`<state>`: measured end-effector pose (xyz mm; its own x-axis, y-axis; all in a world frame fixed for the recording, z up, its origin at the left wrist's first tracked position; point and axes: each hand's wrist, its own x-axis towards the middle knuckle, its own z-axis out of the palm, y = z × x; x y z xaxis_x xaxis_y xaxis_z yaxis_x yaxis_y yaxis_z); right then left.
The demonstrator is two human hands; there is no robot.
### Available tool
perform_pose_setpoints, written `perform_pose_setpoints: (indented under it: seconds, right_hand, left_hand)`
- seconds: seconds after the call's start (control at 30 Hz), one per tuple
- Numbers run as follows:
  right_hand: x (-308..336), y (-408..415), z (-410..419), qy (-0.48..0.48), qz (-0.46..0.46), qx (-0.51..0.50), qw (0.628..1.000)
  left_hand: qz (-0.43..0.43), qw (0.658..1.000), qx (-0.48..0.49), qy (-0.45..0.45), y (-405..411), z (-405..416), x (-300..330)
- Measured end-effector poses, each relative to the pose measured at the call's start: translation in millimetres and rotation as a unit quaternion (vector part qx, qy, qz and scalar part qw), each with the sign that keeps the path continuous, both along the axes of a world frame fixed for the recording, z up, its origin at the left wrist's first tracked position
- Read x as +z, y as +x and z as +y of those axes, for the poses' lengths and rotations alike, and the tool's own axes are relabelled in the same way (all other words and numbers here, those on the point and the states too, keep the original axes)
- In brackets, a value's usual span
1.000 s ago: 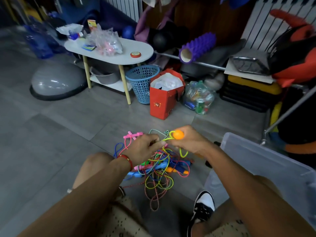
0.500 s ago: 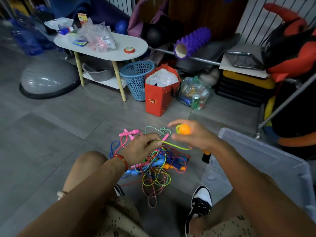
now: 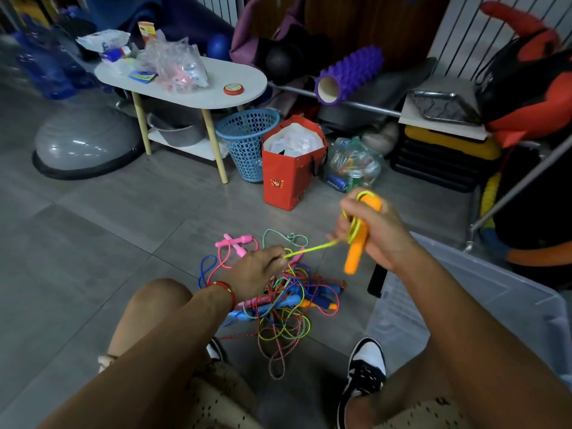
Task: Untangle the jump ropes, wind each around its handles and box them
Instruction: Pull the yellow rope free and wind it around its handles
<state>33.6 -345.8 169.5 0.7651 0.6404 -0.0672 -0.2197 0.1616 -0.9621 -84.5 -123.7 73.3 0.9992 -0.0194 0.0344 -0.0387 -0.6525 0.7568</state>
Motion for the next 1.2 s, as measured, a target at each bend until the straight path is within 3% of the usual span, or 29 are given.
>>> perform_pose_setpoints:
  seconds: [0.03,0.1,0.17,0.2,0.3,0.4,0.5,0.57,0.63,0.67,0.73,0.8,0.87,0.97,1.07,1.13,1.2]
  right_hand:
    - [-3,2,-1,-0.127,-0.108,-0.014,0.986]
    - [-15,-4,4,-0.345,-0.269,0.050,0.898]
    - [-27,-17,17,-0.420,-0.318,0.160,0.834]
    - [-28,-22,22,-0.408,-0.317,0.188,0.835]
    - [-17,-18,18,-0.301,-0.227,0.129,0.917]
    - [-5,-12,3,-0.108,-0.099,0.060,0.987]
    - [-2,-8,-2,0.079,0.015,0.049,0.996]
    - [0,-4,-5,0.124,0.051,0.041,0.990]
    - [1,1,-11,0.034,0.033,-0.003,0.999]
    - [-2,1,-12,-0.067,-0.030,-0.009,0.997]
    - [-14,-7,-7,-0.264,-0.152,0.051,0.951]
    - [-24,-19,6,-0.356,-0.226,0.151,0.894]
    - [-25,-27,16,-0.371,-0.258,0.195,0.871]
    - [-11,-18,6,-0.298,-0.184,0.157,0.923]
    - [-3,-7,-13,-0.160,-0.041,0.176,0.970]
    - [-3,-4,-17,-0.217,-0.094,0.180,0.955]
    - [-7,-8,-13,-0.334,-0.221,0.183,0.898]
  left_hand:
    - [-0.027,1.000,0.001,-0.003,2,-3,4]
    - [-0.079,0.997,0.000,-0.002,5,-12,16]
    - [-0.113,0.994,-0.001,0.011,7,-17,21]
    - [-0.119,0.993,0.003,0.015,7,-16,22]
    - [-0.105,0.994,0.030,-0.013,8,-7,22]
    - [-0.057,0.998,0.008,-0.022,9,-4,20]
    - [0.018,1.000,-0.023,0.008,6,-5,6]
    - [0.038,0.998,-0.032,0.031,3,-8,-2]
    - [0.016,0.999,-0.026,0.019,2,-11,0]
    - [-0.007,1.000,-0.021,0.000,3,-13,4]
    - [-0.057,0.998,-0.015,-0.021,6,-18,14]
    - [-0.101,0.995,-0.013,-0.014,6,-23,25]
    - [-0.117,0.993,-0.001,-0.016,4,-25,28]
    - [-0.100,0.993,0.017,-0.054,1,-21,28]
    - [-0.081,0.997,0.012,-0.015,0,-9,24]
    - [-0.082,0.996,0.009,0.020,-1,-4,20]
    - [-0.096,0.994,-0.005,0.055,-3,-5,18]
